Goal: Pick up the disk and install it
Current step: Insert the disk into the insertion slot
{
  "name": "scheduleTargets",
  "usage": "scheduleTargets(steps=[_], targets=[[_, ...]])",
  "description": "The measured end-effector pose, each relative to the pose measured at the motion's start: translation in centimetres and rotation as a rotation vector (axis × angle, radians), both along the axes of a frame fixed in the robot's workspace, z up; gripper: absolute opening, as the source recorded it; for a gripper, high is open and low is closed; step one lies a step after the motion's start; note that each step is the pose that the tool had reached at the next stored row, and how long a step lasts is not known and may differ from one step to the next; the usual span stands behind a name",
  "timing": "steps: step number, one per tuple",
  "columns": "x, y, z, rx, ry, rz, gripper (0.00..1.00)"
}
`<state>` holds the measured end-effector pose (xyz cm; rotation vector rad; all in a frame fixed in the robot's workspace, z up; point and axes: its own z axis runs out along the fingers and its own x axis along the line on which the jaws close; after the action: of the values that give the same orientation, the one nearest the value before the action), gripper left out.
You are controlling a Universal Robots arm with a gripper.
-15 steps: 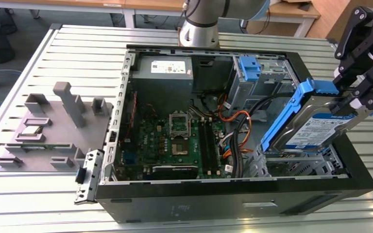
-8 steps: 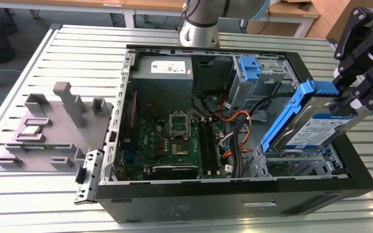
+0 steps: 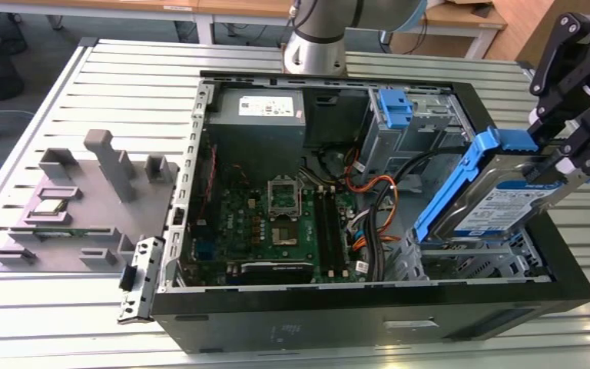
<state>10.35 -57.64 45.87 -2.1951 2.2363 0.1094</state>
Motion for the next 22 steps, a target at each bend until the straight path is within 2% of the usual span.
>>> scheduleTargets(steps=[22], targets=[[0.38,0.02,-0.75,0.0,0.0,0.009,0.35]])
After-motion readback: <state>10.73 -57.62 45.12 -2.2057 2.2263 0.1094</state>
